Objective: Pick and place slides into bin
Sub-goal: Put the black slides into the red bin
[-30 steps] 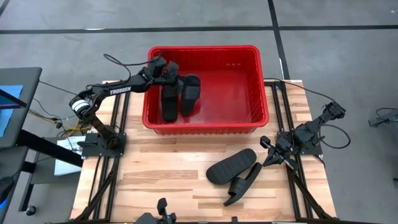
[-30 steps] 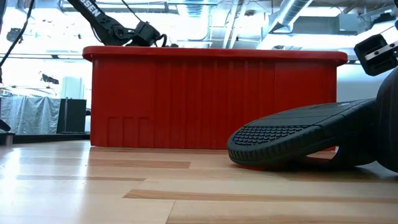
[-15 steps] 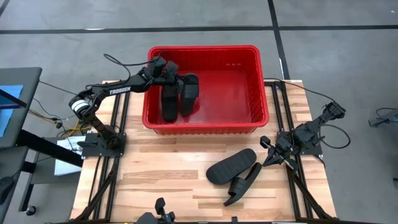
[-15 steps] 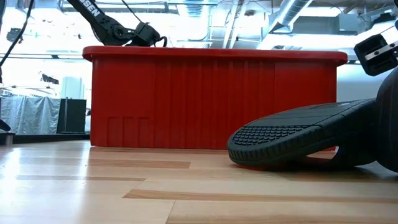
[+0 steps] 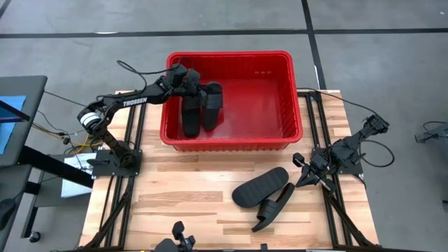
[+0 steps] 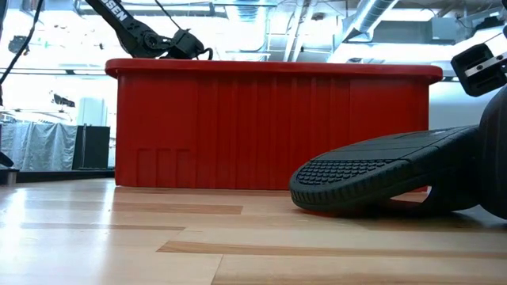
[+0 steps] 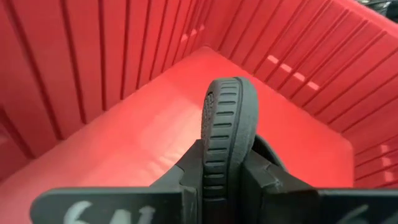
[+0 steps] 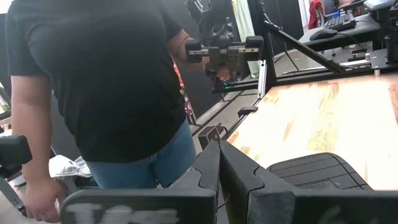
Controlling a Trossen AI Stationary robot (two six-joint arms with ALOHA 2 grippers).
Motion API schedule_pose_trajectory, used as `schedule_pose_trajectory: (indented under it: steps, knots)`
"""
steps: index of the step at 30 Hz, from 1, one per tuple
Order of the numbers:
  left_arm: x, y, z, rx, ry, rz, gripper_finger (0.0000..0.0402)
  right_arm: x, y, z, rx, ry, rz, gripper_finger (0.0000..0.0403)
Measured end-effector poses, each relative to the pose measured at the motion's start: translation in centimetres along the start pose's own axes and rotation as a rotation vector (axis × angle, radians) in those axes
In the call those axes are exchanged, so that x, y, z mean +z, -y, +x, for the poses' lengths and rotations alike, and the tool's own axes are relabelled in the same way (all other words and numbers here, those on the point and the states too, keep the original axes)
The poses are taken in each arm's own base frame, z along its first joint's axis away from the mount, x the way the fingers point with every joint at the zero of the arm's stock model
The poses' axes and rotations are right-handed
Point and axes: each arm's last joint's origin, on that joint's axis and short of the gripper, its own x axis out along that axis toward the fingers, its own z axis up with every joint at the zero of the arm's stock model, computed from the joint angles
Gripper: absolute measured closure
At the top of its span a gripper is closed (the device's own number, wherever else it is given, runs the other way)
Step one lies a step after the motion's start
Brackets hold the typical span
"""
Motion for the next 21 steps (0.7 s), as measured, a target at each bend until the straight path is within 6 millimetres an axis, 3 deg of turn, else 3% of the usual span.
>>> schedule_pose_trajectory:
  steps: [7, 14, 21]
  knots:
    - [-0.04, -0.02, 0.0, 0.006, -0.003, 0.014, 0.0367, 0.01, 0.0, 0.0, 0.0, 0.0, 0.0, 0.0403]
    - [-0.11, -0.1, 0.0, 0.021, -0.007, 0.019, 0.0332, 0.01, 0.0, 0.0, 0.0, 0.0, 0.0, 0.0403]
    - [-0.3, -0.13, 0.0, 0.027, -0.025, 0.036, 0.0335, 0.01, 0.0, 0.0, 0.0, 0.0, 0.0, 0.0403]
